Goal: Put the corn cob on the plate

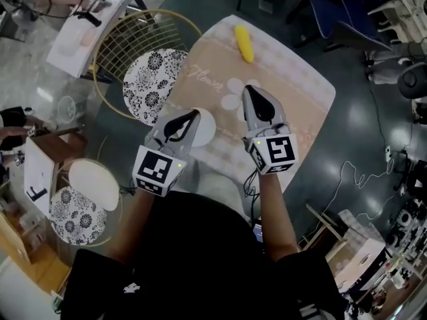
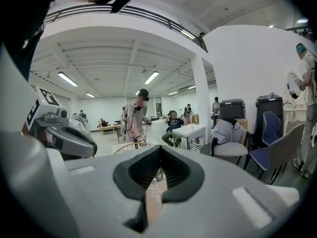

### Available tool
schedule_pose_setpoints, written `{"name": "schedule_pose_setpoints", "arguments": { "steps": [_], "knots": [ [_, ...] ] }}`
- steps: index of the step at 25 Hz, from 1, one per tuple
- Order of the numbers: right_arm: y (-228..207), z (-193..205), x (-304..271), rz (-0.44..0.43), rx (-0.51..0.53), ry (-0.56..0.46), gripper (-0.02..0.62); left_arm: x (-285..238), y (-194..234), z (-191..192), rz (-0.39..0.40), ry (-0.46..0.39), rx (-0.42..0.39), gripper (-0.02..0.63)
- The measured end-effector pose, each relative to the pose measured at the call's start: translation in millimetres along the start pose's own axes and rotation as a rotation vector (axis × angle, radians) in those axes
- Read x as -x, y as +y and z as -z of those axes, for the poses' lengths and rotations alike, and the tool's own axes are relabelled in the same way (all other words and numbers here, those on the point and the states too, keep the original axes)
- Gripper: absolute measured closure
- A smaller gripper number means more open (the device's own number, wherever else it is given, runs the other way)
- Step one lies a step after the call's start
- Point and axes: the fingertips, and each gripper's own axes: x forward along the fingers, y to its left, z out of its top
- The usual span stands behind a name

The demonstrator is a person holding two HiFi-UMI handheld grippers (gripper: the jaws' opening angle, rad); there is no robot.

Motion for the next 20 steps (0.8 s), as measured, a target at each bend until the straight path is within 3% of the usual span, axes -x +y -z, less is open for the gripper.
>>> {"name": "schedule_pose_setpoints", "arguments": {
  "steps": [20],
  "knots": [
    [-62.8, 62.2, -58.4, -0.019, -0.006, 0.106, 0.592, -49.8, 16.8, 39.0, -0.028, 0.118, 0.056, 0.601]
  ]
}}
